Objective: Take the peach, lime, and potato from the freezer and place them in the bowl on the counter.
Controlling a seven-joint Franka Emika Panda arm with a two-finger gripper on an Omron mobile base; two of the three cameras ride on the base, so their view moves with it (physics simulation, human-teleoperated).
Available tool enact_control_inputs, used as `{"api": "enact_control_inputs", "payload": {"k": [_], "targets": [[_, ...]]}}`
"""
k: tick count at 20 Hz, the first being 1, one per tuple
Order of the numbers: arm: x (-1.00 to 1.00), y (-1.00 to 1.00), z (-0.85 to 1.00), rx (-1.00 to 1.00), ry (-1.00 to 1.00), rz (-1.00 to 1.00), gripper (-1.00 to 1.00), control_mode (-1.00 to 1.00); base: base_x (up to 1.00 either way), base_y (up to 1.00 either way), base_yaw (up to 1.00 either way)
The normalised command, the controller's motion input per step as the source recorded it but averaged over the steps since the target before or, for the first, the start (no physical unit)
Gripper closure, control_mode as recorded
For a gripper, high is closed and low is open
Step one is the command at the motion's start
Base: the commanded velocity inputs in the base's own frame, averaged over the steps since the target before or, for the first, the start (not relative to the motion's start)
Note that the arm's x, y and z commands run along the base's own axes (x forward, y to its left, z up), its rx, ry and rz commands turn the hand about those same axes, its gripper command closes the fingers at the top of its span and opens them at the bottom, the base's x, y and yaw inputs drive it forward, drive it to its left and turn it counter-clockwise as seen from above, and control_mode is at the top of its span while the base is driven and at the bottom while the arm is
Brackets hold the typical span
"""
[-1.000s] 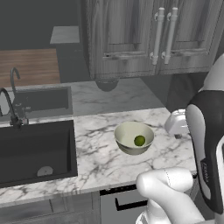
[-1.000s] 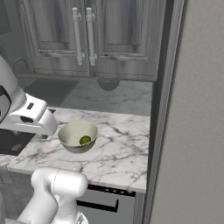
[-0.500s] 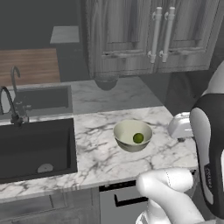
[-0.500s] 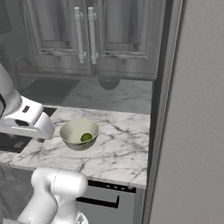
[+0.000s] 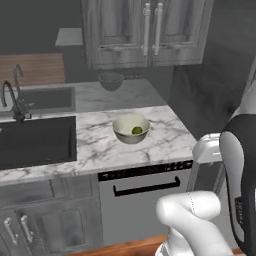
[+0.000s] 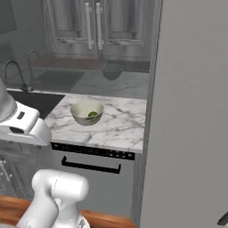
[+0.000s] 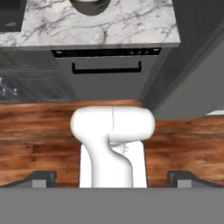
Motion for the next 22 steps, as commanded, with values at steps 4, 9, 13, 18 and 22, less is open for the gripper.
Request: {"api": "enact_control_inputs", "payload": {"k": [4,9,13,18,22], "targets": [[0.00,0.00,0.00,0.00,0.00,0.00,-1.00,1.00,-0.05,-0.78,-0.01],[0.00,0.00,0.00,0.00,0.00,0.00,-1.00,1.00,0.00,-0.77,-0.05],[0.00,0.00,0.00,0.00,0.00,0.00,-1.00,1.00,0.00,-0.70,-0.08],[0.00,0.00,0.00,0.00,0.00,0.00,-1.00,1.00,0.01,-0.66,-0.07],[0.00,0.00,0.00,0.00,0.00,0.00,-1.00,1.00,0.13,-0.61,-0.02]]}}
